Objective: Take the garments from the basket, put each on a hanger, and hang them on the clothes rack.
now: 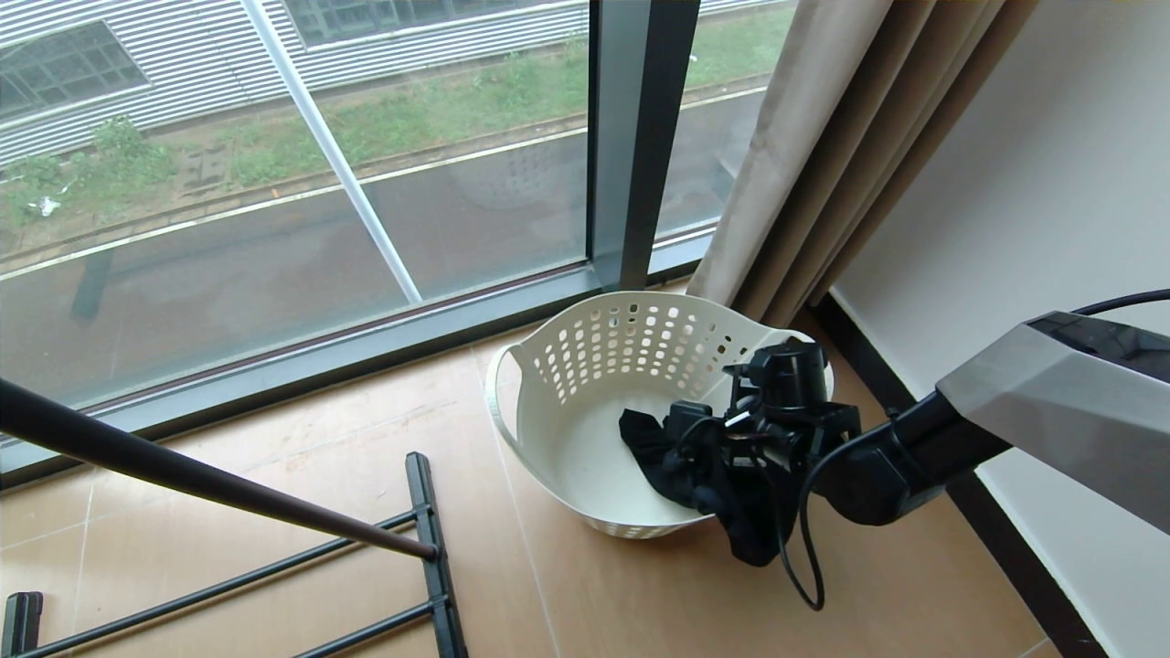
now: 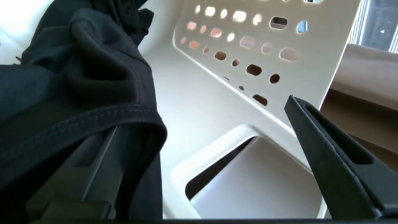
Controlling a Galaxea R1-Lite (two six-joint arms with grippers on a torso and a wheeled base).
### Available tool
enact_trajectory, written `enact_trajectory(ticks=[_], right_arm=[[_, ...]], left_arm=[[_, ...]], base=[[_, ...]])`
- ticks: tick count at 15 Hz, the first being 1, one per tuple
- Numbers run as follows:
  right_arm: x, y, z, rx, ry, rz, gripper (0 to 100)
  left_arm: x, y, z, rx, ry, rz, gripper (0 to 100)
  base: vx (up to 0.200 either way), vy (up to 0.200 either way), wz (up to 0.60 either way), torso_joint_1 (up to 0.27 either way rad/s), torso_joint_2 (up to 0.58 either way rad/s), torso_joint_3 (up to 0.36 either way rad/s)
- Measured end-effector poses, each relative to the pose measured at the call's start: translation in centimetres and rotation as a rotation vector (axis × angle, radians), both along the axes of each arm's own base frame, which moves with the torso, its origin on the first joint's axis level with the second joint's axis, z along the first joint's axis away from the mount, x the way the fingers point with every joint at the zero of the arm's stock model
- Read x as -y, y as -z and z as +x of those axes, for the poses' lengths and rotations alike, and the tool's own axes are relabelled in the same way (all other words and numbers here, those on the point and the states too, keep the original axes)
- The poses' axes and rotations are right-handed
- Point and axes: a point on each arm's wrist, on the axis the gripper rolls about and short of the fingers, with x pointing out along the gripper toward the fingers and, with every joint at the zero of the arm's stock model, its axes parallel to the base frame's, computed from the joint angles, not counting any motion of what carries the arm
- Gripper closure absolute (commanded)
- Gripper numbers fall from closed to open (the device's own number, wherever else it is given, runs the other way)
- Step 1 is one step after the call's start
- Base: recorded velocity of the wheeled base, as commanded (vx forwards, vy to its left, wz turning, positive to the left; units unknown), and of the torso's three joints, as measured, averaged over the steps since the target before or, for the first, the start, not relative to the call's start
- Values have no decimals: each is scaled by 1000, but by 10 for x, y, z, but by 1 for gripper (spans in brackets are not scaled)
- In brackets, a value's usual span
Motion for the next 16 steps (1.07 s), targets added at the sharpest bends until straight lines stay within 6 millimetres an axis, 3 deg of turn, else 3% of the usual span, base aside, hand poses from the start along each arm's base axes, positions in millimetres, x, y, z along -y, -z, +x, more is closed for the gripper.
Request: enact_trajectory(ticks=[9,13,16], right_arm=[[4,-4,-3,-4,51,91,100],[12,-26,-25,2,90,178,100],[24,-64,-68,44,121,295,100]], left_arm=[[0,0,0,0,0,0,0],[0,0,0,0,0,0,0],[0,0,0,1,0,0,0]], base=[[0,0,0,0,0,0],[0,0,0,0,0,0],[0,0,0,0,0,0]])
